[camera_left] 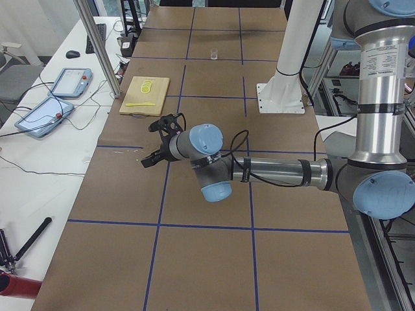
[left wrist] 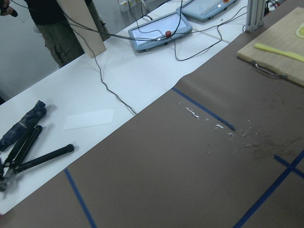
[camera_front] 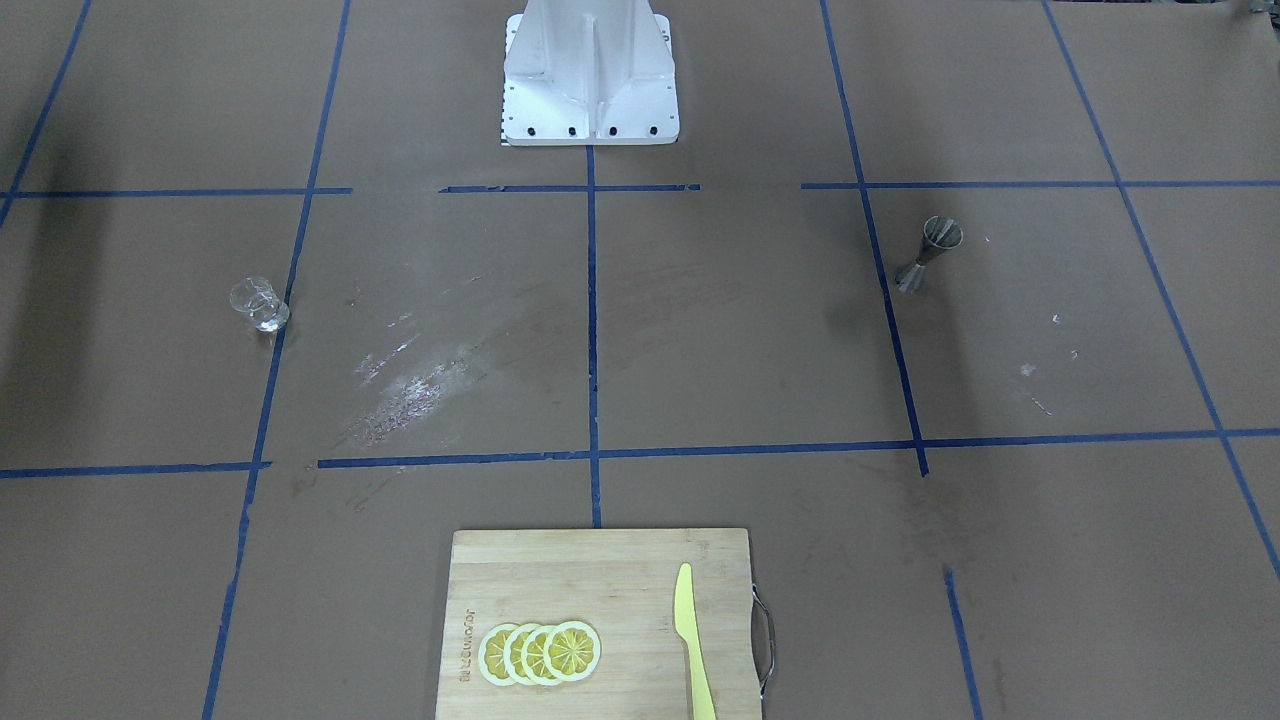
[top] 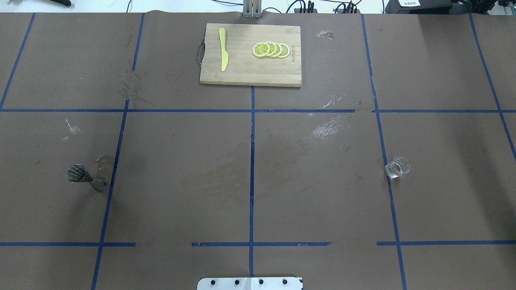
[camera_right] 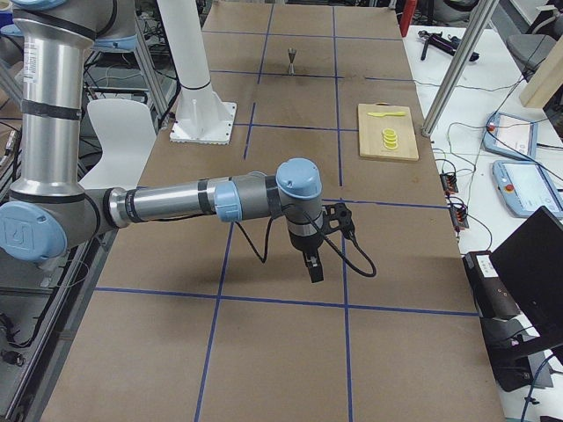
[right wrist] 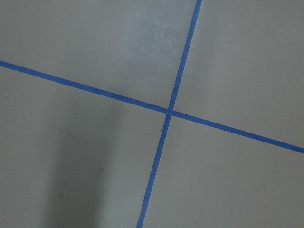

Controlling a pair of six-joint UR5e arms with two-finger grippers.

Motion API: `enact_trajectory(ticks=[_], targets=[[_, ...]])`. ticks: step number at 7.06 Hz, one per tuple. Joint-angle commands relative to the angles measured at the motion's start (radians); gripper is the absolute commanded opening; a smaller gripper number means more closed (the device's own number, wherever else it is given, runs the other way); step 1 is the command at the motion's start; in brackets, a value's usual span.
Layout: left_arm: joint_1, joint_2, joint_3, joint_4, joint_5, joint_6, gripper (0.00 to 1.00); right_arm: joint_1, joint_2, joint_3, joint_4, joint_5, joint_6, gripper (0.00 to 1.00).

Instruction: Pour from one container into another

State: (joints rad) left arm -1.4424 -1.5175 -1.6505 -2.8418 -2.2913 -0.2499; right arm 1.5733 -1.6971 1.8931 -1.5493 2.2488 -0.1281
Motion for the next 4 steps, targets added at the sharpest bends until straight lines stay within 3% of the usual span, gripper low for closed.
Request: enact_trajectory(ticks=[1, 3, 4], targets=[[0.197, 0.048, -0.055, -0.190, 0.192, -0.231, 1.00, -0.001, 0.016, 0.006, 0.000, 0.002, 0.002, 1.00], [0.404, 0.126, -0.156, -0.218, 0.434, -0.368, 1.00, -0.001, 0.014, 0.004, 0.011, 0.018, 0.004, 1.00], [0.512, 0.181, -0.166, -0.291, 0.578, -0.405, 1.00, -0.001, 0.013, 0.006, 0.012, 0.018, 0.004, 1.00]])
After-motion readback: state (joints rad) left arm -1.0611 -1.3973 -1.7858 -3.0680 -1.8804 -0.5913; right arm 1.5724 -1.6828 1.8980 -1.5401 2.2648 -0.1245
